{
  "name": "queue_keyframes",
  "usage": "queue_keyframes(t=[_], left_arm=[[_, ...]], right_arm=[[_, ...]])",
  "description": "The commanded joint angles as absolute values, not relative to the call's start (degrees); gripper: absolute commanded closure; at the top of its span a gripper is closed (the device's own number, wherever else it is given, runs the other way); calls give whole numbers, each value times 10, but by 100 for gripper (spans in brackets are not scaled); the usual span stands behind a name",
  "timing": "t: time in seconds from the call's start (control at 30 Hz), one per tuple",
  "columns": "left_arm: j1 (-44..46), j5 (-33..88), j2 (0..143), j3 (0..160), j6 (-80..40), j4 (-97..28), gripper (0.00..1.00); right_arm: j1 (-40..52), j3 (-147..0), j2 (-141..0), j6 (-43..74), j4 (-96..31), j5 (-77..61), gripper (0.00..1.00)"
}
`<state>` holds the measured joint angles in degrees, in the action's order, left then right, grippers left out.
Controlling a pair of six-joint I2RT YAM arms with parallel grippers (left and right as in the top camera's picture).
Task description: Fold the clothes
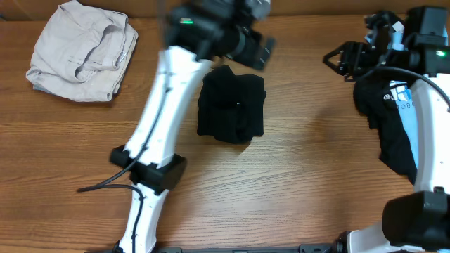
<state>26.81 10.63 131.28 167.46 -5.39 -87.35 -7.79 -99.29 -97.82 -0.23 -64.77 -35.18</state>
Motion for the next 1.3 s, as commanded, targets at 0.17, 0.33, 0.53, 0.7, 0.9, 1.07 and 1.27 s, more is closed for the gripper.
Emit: queue_keyframes(t=[0.17,0.33,0.53,0.7,0.9,1.07,1.27], left_arm=[[118,110,1303,1800,-99,-920,0],[64,108,1304,1778,-99,-949,0],[41,105,1304,1752,-98,-959,0],[41,99,1304,1739,-90,-959,0],[41,96,1304,1722,-88,-957,0],[41,91,1304,1710,-88,-956,0],[41,79,1304,1708,-88,-955,0]], right_arm=[[91,-986,-1039,-15,-575,-192,32],[201,-986,-1077,-16,-508,-77,13],[283,-986,-1140,-24,-451,11,9],[307,-986,-1190,-48,-423,15,9],[307,-986,-1213,-47,-411,15,29],[290,-1000,-1209,-14,-407,52,81],[248,-1018,-1207,16,-405,53,96]])
